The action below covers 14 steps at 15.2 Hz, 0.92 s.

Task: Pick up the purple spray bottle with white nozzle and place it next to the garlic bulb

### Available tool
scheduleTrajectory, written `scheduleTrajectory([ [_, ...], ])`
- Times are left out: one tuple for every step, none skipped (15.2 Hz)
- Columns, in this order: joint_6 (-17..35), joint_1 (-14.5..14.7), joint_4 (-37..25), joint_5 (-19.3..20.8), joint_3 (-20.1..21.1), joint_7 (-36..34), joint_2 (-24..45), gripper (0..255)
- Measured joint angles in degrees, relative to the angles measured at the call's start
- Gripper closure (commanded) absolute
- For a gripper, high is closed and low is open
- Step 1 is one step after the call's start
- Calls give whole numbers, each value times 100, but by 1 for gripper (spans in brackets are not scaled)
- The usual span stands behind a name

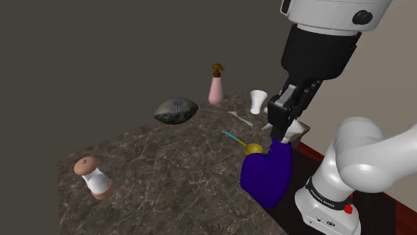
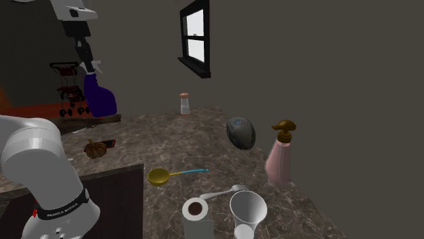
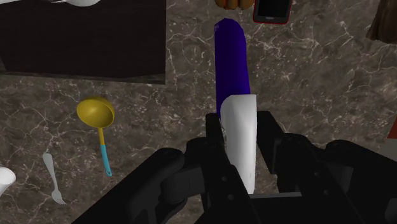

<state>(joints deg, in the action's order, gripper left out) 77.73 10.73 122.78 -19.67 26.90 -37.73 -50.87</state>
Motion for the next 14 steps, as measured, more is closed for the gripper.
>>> scheduleTrajectory([
  [64, 13, 105, -20, 15, 8, -42, 255],
  [130, 23, 200, -39, 34, 15, -72, 255],
  [195, 33, 305, -50, 39, 35, -110, 255],
  [251, 48, 406, -66, 48, 46, -154, 255],
  [303, 65, 506, -84, 57, 56, -201, 255],
  [378, 80, 620, -110, 80, 63, -241, 255],
  [430, 91, 695, -132, 103, 62, -267, 255],
  [493, 105, 788, -160, 131, 60, -300, 255],
  [552, 114, 871, -176, 147, 70, -324, 255],
  [619, 117, 946, -194, 171, 77, -334, 255],
  [675, 129, 1032, -212, 186, 87, -363, 255],
  [723, 144, 1115, -232, 200, 92, -399, 255],
  [781, 161, 1207, -258, 222, 95, -433, 255],
  [853, 174, 1302, -289, 255, 96, -459, 255],
])
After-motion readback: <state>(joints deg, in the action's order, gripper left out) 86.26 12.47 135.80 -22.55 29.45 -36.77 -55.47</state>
